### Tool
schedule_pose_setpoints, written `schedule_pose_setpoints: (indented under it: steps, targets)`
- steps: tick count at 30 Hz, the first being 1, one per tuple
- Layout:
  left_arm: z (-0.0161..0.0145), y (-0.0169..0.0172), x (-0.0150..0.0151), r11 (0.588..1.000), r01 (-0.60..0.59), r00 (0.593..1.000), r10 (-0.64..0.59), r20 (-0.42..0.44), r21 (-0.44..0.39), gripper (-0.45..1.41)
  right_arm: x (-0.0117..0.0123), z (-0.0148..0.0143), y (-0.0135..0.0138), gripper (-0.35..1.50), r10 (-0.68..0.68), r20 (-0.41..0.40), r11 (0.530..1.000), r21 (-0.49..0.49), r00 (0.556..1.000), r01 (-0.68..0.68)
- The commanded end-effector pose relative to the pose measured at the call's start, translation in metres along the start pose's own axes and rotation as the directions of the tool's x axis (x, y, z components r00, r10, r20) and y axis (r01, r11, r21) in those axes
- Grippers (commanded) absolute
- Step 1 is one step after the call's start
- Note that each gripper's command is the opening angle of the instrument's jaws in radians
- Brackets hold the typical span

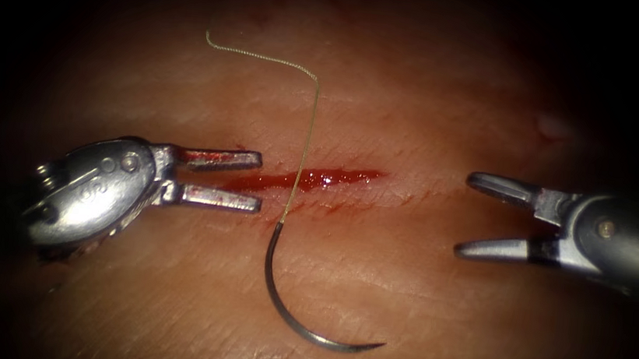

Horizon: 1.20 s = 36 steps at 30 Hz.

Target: Wound Closure

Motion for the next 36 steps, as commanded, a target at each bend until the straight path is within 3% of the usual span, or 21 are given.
schedule_pose_setpoints:
  steps: [1, 9, 22, 25, 30, 36]
  targets:
    - [0.0005, -0.0004, -0.0004, 1.000, -0.002, 1.000, 0.002, -0.001, -0.001, 0.19, 0.0000, 0.0008, 0.0002, 0.34, -0.002, -0.003, 1.000, 0.000, 1.000, 0.002]
    - [0.0005, -0.0006, -0.0002, 1.000, 0.000, 1.000, 0.000, -0.001, 0.002, 0.27, 0.0000, 0.0009, 0.0003, 0.61, -0.002, 0.006, 1.000, 0.002, 1.000, 0.002]
    - [0.0006, -0.0006, -0.0003, 1.000, 0.000, 1.000, 0.000, 0.015, 0.005, 0.34, 0.0000, 0.0007, -0.0001, 0.71, 0.000, 0.012, 1.000, -0.007, 1.000, 0.000]
    - [0.0009, -0.0004, -0.0004, 1.000, -0.002, 0.999, 0.002, 0.050, 0.006, 0.34, 0.0000, 0.0007, 0.0000, 0.76, 0.001, 0.010, 1.000, -0.009, 1.000, -0.001]
    - [0.0024, 0.0006, -0.0001, 0.999, -0.032, 0.986, 0.030, 0.163, 0.010, 0.36, 0.0004, 0.0009, 0.0002, 1.04, 0.006, 0.018, 0.999, -0.032, 1.000, -0.005]
    - [0.0049, 0.0021, 0.0001, 0.999, -0.034, 0.975, 0.033, 0.221, 0.002, 0.36, 0.0005, 0.0008, 0.0006, 0.99, 0.016, 0.026, 0.999, -0.053, 1.000, -0.014]
